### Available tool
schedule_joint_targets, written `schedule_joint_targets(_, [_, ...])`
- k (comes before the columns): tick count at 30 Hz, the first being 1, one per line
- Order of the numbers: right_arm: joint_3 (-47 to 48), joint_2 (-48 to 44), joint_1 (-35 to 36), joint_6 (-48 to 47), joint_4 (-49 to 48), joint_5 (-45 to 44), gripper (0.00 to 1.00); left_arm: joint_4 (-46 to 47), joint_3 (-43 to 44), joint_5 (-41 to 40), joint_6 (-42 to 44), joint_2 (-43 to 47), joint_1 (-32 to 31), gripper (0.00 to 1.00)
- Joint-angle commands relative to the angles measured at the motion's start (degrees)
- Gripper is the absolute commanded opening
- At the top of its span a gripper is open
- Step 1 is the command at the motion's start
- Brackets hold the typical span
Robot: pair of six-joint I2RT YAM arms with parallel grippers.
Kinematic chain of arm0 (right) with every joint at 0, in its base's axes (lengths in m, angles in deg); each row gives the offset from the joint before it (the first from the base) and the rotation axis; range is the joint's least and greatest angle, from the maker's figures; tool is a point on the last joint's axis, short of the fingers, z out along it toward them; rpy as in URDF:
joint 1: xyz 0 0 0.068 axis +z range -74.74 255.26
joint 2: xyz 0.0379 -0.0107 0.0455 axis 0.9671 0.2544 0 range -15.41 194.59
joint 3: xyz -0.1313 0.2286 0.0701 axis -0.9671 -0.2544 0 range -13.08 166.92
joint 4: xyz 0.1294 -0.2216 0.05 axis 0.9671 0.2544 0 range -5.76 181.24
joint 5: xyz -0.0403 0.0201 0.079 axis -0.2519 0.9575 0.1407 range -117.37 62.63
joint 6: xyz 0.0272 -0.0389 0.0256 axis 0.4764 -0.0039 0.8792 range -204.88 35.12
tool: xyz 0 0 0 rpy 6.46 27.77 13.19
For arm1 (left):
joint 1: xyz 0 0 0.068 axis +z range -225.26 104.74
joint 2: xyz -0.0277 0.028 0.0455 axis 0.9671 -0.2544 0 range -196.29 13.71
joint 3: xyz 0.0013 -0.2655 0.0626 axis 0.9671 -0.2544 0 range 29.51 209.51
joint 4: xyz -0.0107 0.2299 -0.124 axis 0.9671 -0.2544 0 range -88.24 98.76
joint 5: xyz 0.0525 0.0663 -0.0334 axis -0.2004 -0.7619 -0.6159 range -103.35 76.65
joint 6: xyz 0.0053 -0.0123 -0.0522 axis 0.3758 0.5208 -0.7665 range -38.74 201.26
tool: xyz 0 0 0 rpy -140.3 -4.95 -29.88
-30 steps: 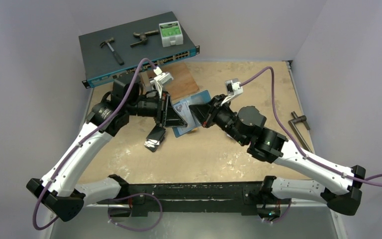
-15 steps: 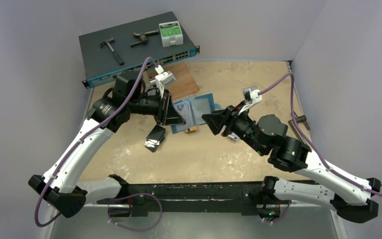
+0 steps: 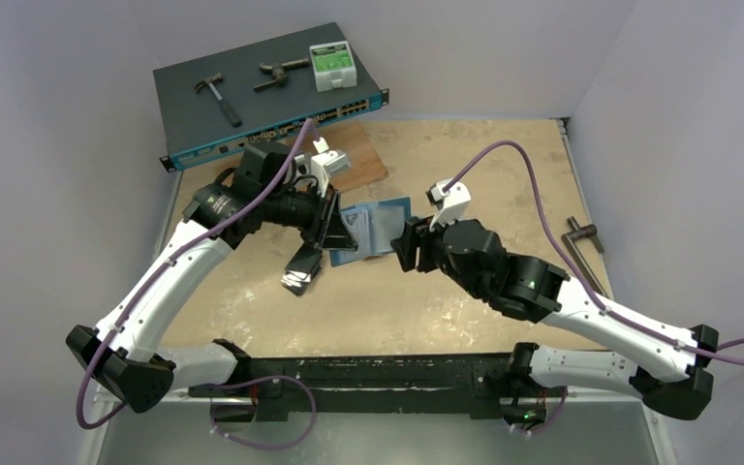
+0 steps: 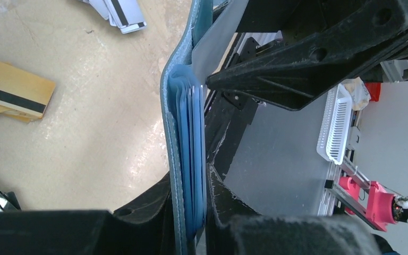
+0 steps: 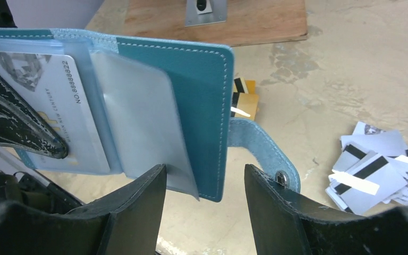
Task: Put the credit cards into the card holder
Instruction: Place the card holder at the center of the board.
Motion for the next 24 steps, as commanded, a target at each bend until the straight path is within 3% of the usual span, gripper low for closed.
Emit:
schedule_joint_targets(1, [3.45,-2.4,-0.02,-2.82,0.95,-3.92,0.55,-0.49,0.81,1.16,2.17,0.17,0.27,0.1])
schedule_joint_targets(8, [1.93,-6.88,-0.01,-3.02,0.81,-4.14,0.57,-0.76,0.81,2.72,2.28,-0.23,0.28,0.09])
schedule_joint_targets(18, [1.51,-6.11,-0.34,-3.37,-0.27,-3.46,0.57,-0.37,0.91,3.94,1.55,-0.26,0.27,0.09])
schedule_joint_targets(21, [1.43,-6.27,-0.53,-3.18,-0.77,-3.08,0.49,-0.36,0.81,3.93,1.47,-0.14,0.31,0.09])
schedule_joint_targets(24, [0.9,-7.2,-0.59,-2.72,-1.16,-3.91,0.31,-0.44,0.76,3.57,1.6,-0.22,0.25,0.09])
